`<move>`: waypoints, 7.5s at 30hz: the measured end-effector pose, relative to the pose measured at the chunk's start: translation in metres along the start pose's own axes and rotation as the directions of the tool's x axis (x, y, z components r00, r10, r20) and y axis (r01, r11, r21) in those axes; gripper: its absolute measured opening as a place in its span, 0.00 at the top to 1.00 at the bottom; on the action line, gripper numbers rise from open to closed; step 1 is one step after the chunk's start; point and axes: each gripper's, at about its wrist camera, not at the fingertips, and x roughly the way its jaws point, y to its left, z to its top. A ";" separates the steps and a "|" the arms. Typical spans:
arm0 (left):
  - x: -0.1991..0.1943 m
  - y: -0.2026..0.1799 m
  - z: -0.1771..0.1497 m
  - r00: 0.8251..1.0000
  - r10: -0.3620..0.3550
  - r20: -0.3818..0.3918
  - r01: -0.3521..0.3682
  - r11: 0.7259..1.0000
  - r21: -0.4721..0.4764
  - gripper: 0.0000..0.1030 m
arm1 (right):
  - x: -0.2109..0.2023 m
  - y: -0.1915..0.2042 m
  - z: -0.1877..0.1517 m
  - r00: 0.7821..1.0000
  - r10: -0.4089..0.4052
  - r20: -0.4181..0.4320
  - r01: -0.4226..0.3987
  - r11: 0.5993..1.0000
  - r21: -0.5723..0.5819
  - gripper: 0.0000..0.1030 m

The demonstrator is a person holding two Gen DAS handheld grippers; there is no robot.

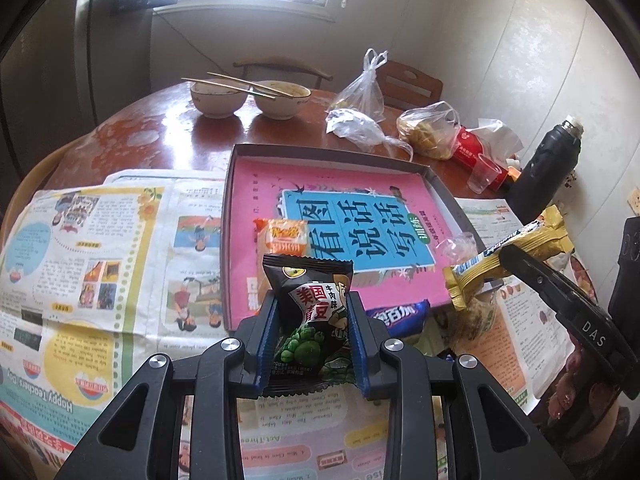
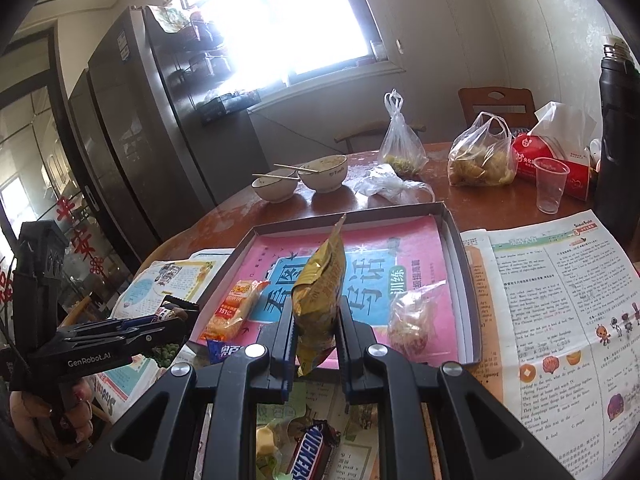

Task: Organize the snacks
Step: 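Lift green-pea bag with left gripper while right gripper grasps yellow chip bag, then lower green-pea bag into box with left gripper while right gripper places chip bag, then withdraw both grippers from the box toward the remaining snacks, then grasp yellow cake pack with left gripper while right gripper grasps green-label bread bag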

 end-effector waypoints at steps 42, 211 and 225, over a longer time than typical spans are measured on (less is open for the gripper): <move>0.093 -0.030 0.044 0.990 -0.082 -0.117 0.086 0.996 0.026 0.68 | 0.051 -0.017 0.006 0.993 -0.015 -0.121 0.020 0.999 0.045 0.83; -0.007 -0.052 -0.078 0.991 -0.045 -0.127 0.059 0.992 0.108 0.24 | -0.043 -0.023 -0.049 0.994 -0.107 -0.028 0.109 0.992 0.065 0.27; 0.017 -0.073 -0.096 0.979 -0.038 -0.202 0.067 0.988 0.139 0.24 | -0.027 -0.031 -0.057 0.989 -0.126 -0.073 0.132 0.989 0.070 0.26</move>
